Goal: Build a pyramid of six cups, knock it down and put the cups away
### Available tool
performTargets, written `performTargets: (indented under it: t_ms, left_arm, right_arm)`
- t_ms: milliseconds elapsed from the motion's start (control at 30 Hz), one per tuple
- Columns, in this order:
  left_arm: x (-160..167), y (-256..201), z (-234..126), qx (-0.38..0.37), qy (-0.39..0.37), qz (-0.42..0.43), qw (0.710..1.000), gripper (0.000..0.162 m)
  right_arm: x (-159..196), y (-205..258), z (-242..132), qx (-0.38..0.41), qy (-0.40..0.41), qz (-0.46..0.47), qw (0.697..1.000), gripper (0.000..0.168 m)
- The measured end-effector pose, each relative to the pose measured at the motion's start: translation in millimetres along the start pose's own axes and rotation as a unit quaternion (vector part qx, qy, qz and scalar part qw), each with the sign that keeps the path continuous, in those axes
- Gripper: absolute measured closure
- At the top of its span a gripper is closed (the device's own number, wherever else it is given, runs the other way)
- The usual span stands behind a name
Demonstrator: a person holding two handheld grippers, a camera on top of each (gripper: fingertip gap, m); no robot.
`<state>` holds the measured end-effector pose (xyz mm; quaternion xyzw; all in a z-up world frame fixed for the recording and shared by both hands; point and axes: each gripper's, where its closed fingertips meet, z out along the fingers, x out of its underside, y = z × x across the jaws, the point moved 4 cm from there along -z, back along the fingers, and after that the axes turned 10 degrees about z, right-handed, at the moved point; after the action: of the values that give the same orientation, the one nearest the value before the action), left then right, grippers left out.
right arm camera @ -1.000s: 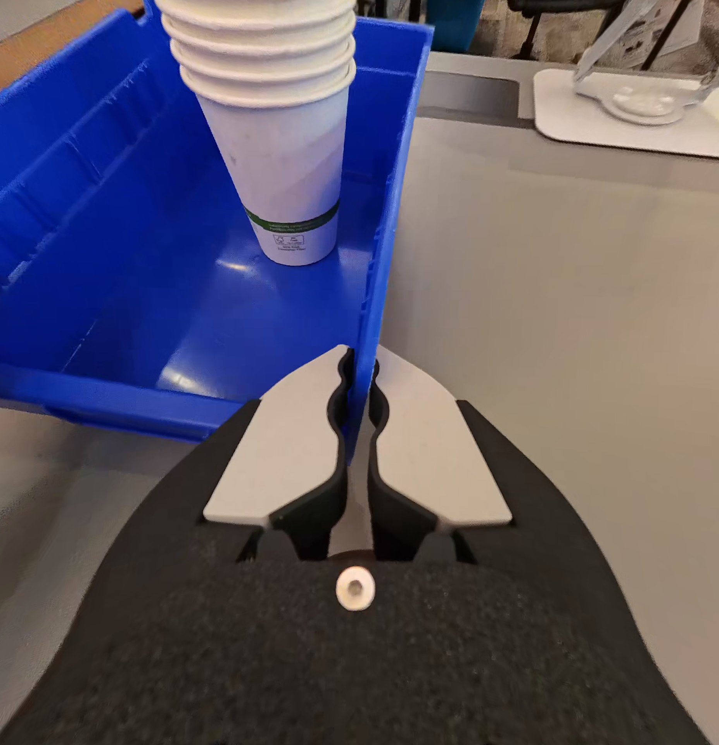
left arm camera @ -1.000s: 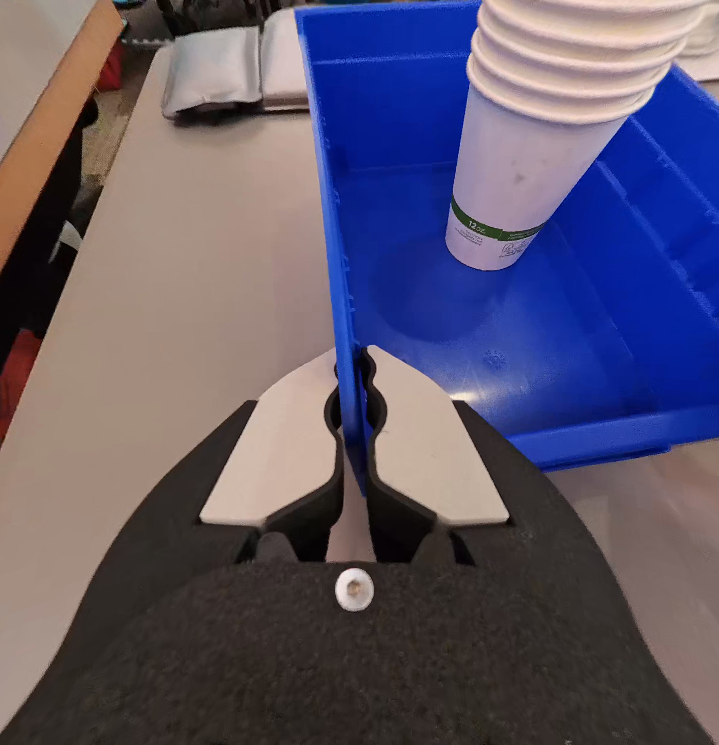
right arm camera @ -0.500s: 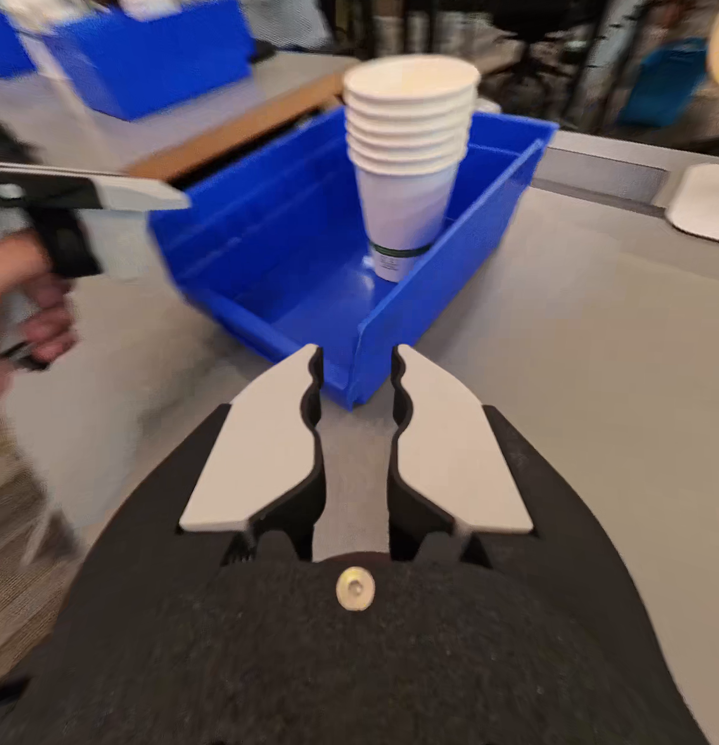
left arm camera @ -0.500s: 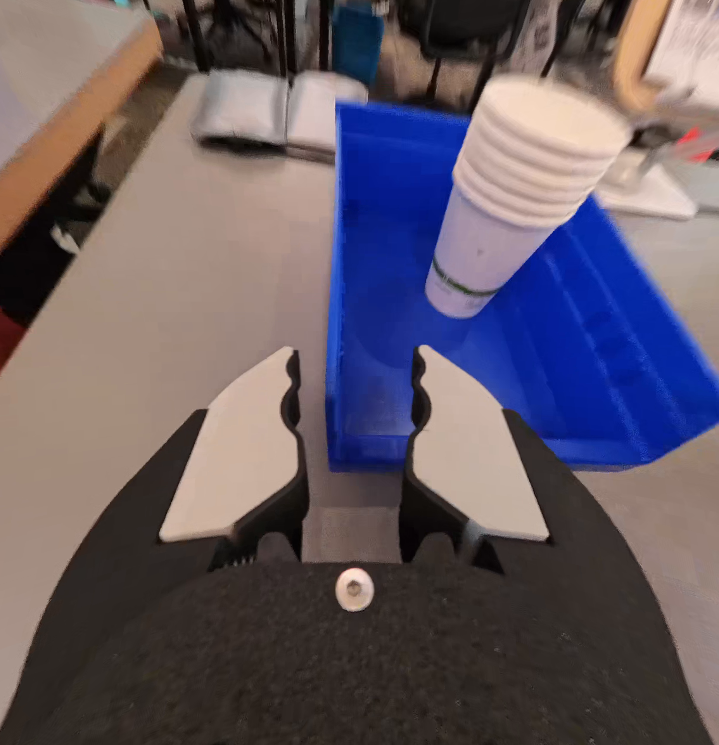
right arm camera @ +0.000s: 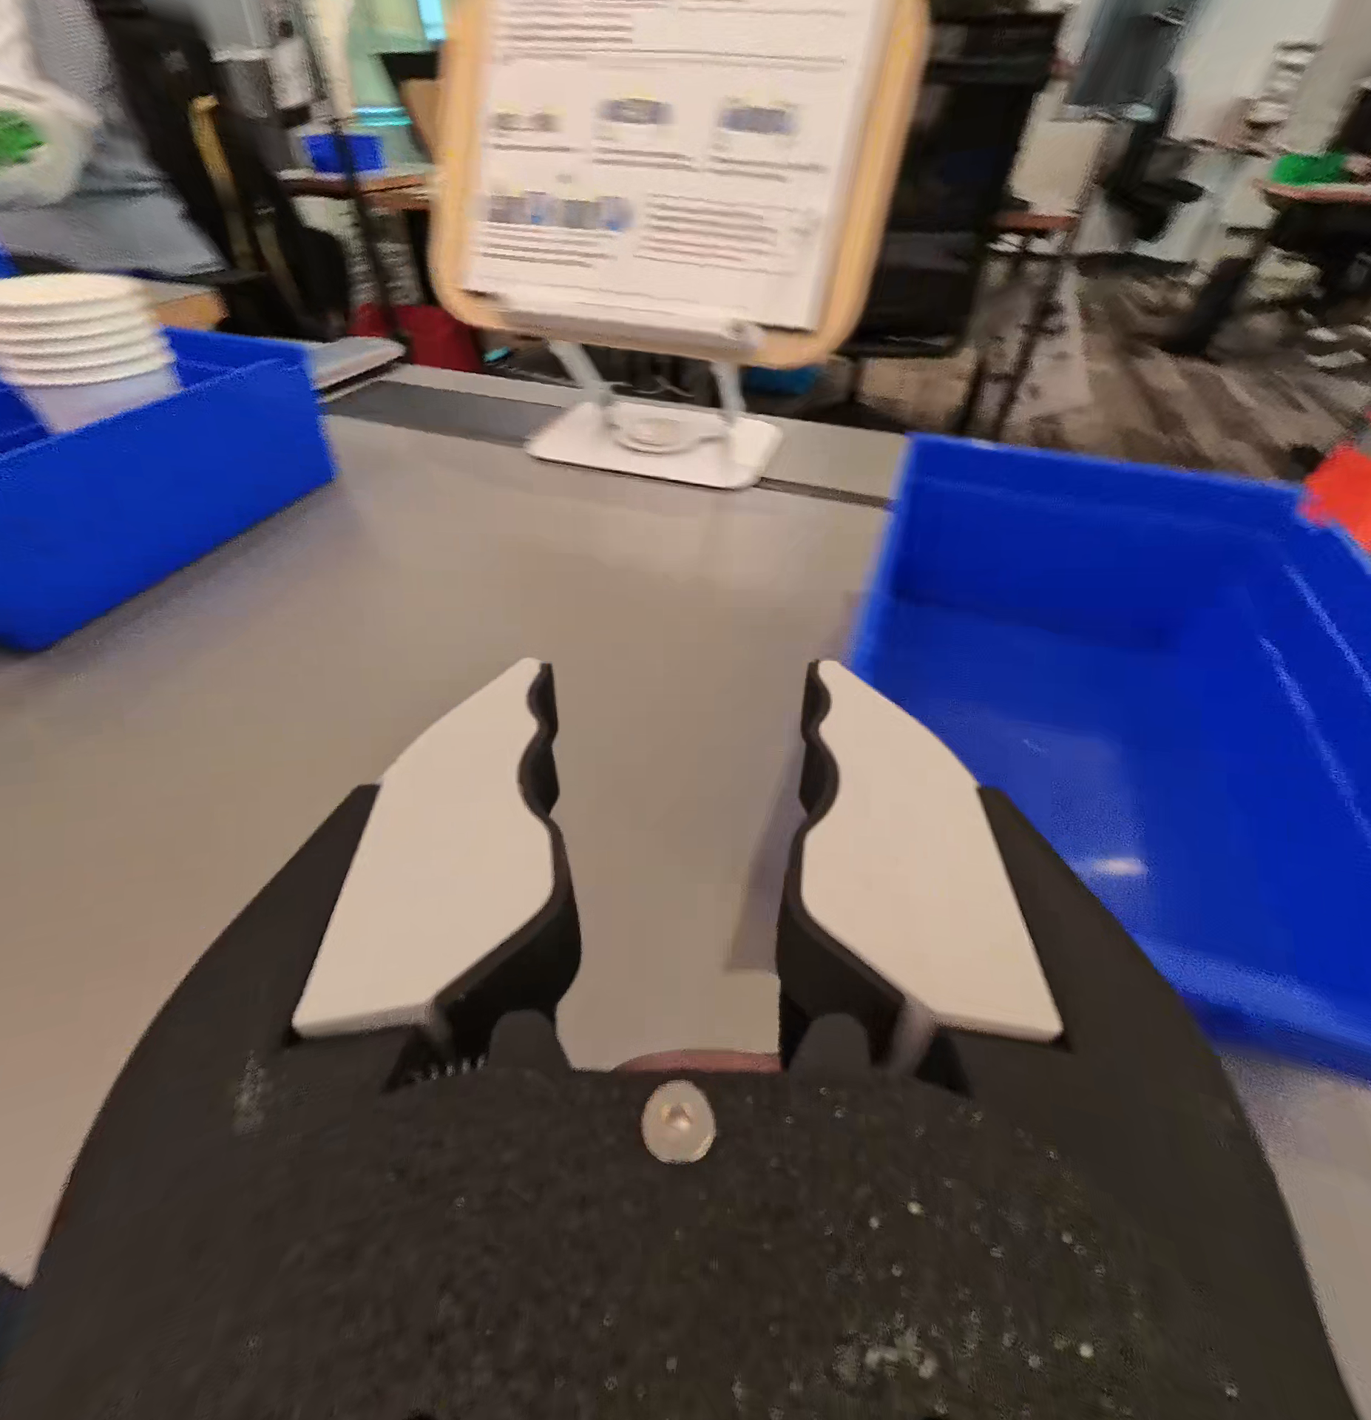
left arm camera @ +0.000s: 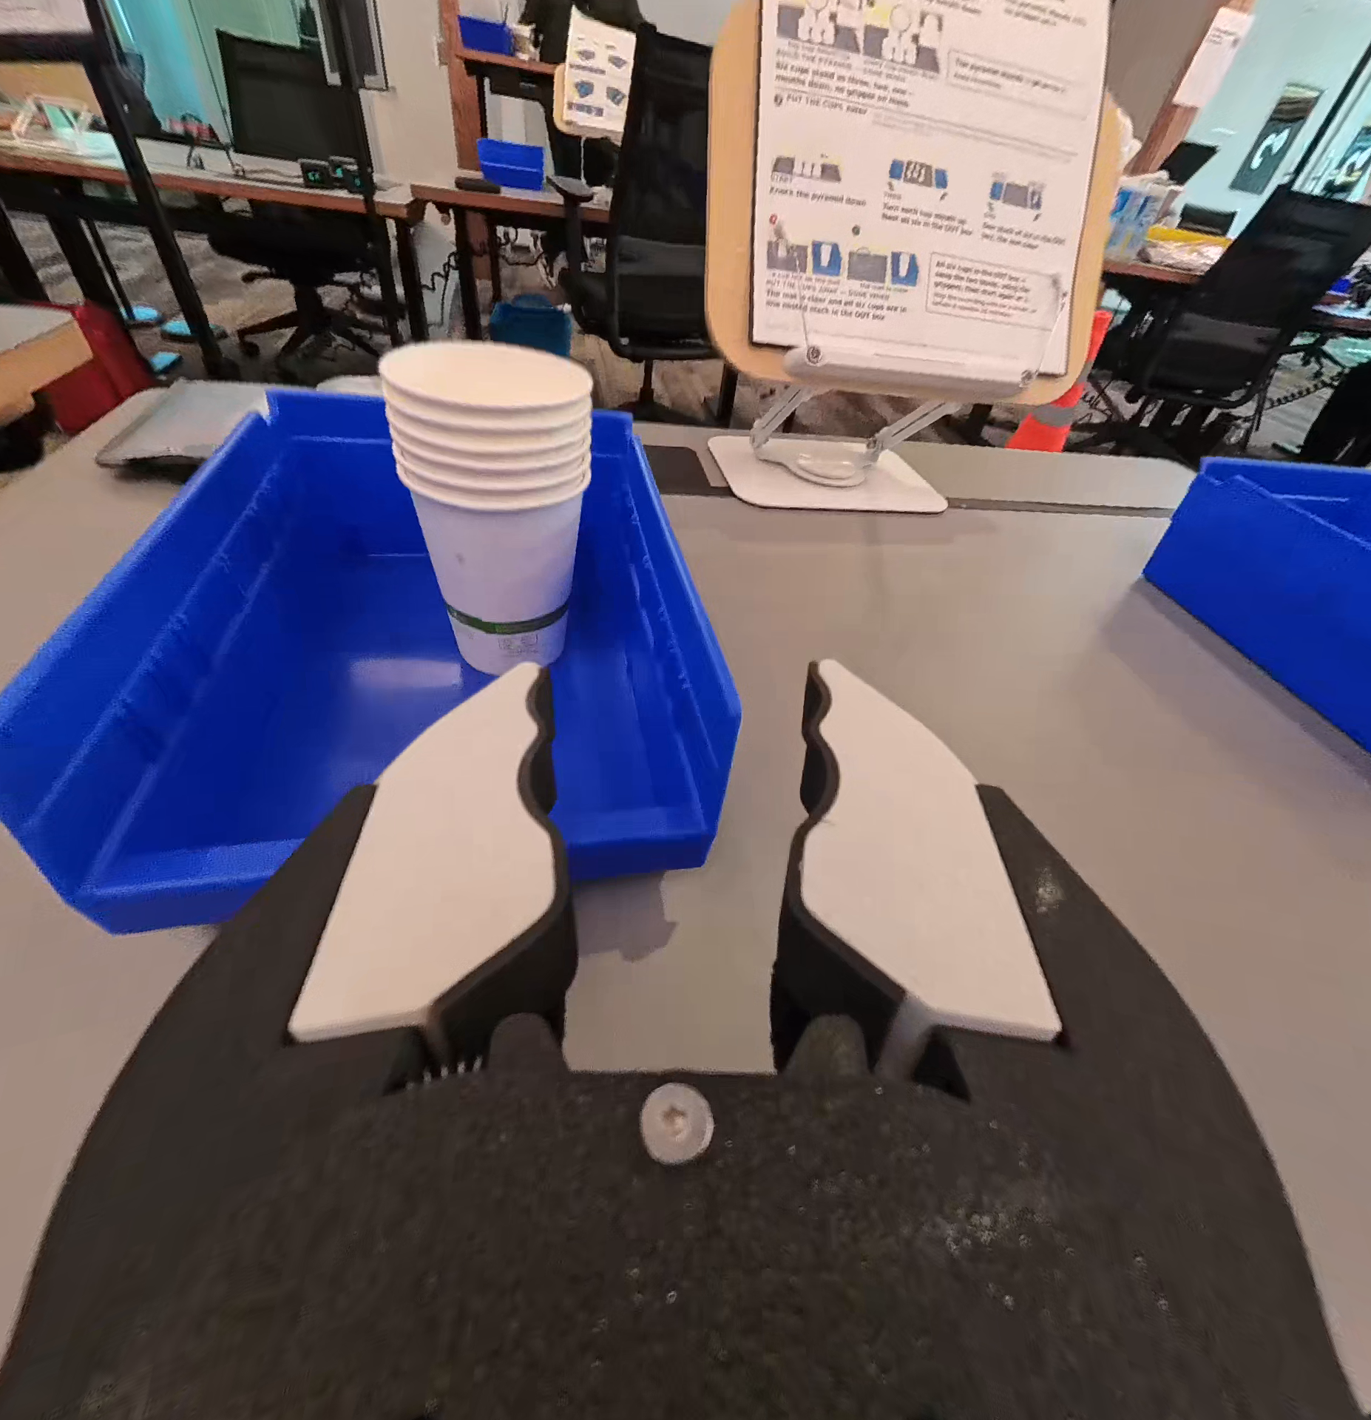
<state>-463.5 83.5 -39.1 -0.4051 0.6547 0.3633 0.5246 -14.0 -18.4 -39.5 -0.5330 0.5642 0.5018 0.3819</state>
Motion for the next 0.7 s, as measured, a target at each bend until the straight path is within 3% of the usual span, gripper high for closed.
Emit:
performTargets:
  t_ms: [100,233,700]
  left_arm:
    - [16,12,3,-0.020,0.026,0.002,0.999,0.097]
    - [37,32,-1,-0.046,0.070,0.031,0.996,0.097]
    - [59,40,-8,0.002,0.086,-0.015,0.996,0.098]
  right_arm:
    - [22,-52,-14,0.052,-0.008,0.037,0.998,0.106]
    - [46,-99,-12,0.124,0.037,0.020,0.991,0.107]
    - [55,-114,-28,0.121,0.046,0.047,0.990,0.115]
